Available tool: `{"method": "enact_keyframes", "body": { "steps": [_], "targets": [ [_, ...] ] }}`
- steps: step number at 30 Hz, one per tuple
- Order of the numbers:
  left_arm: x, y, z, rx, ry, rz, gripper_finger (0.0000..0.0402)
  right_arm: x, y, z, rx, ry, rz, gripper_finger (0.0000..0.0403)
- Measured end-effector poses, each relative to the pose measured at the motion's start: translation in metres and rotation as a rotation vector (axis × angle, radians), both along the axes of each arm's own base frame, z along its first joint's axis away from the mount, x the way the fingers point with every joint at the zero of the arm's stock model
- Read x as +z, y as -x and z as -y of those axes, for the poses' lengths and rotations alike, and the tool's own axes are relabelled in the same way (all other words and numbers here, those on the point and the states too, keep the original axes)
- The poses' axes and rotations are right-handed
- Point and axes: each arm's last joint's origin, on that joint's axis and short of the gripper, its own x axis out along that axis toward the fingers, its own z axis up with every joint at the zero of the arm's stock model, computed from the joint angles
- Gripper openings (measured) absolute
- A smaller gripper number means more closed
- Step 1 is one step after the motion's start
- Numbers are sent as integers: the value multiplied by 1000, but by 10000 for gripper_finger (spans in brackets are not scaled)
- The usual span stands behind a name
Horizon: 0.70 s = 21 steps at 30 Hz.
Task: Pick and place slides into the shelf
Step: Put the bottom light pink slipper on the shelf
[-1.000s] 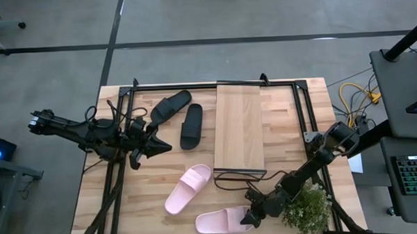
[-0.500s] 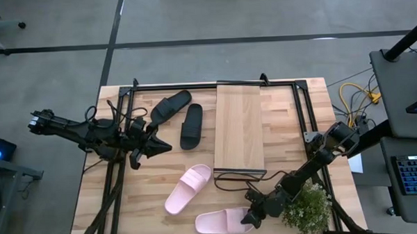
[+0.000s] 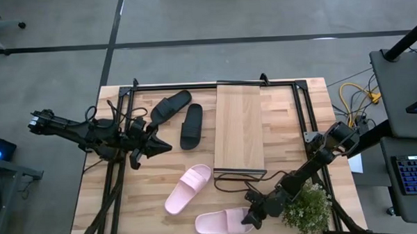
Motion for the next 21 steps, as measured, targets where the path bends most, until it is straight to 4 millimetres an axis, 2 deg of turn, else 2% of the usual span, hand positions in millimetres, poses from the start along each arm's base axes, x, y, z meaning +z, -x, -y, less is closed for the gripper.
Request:
{"method": "enact_keyframes", "body": {
  "steps": [21],
  "targets": [
    [0,0,0,0,0,-1,0,16,-6,0,46,0,81,9]
  ]
}}
